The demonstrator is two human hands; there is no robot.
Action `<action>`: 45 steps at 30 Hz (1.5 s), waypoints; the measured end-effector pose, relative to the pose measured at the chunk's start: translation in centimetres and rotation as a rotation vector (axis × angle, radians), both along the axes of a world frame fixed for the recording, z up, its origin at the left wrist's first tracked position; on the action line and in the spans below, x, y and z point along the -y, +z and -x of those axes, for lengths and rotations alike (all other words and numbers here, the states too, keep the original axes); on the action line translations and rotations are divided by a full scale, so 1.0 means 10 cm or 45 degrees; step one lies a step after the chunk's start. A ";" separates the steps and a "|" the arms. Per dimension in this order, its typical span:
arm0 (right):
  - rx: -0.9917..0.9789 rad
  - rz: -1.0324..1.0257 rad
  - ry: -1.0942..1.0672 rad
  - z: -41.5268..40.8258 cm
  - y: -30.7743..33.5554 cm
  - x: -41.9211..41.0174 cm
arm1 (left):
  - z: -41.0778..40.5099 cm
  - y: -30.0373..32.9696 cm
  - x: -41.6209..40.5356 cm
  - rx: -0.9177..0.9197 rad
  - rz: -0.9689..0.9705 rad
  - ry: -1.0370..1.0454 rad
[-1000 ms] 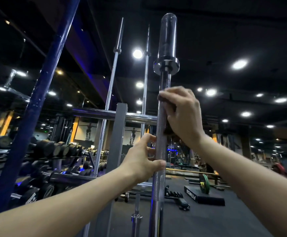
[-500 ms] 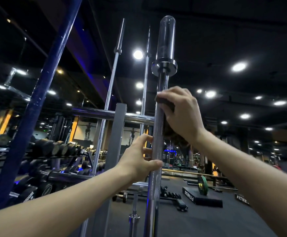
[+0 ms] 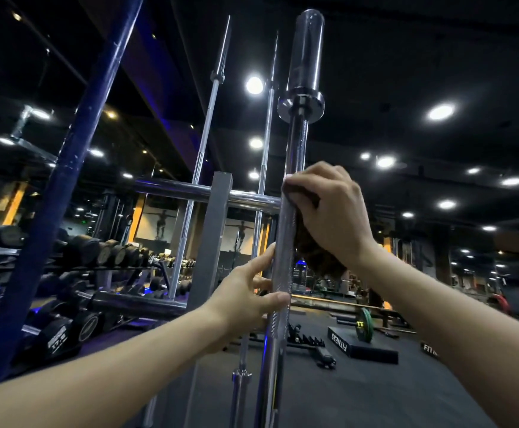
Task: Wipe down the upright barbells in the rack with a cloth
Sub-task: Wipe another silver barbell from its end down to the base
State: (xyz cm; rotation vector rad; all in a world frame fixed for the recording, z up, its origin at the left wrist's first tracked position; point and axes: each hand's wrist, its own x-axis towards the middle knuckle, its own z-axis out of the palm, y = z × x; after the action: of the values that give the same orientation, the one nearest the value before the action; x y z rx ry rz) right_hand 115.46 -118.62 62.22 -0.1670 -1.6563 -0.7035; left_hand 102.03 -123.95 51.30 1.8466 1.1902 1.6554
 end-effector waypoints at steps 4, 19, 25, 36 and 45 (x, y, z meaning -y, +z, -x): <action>-0.191 0.086 0.083 0.06 0.22 0.02 | -0.01 -0.01 -0.03 -0.037 0.003 0.038; -0.273 0.071 -0.021 0.20 0.27 0.14 | 0.05 0.01 -0.01 -0.065 0.031 -0.019; -0.049 -0.137 -0.042 0.06 -0.49 0.13 | 0.05 0.00 -0.01 -0.088 -0.009 -0.106; -0.278 -0.062 -0.103 0.25 -0.13 0.15 | 0.03 0.04 0.00 -0.126 0.023 -0.013; -0.124 -0.055 -0.108 0.12 -0.16 0.18 | 0.02 0.01 0.02 -0.122 -0.018 -0.030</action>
State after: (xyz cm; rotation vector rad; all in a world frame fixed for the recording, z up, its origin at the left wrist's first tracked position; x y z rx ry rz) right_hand 114.28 -120.43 60.61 -0.2381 -1.5470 -0.7828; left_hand 101.82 -124.19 51.45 1.9607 1.1931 1.5832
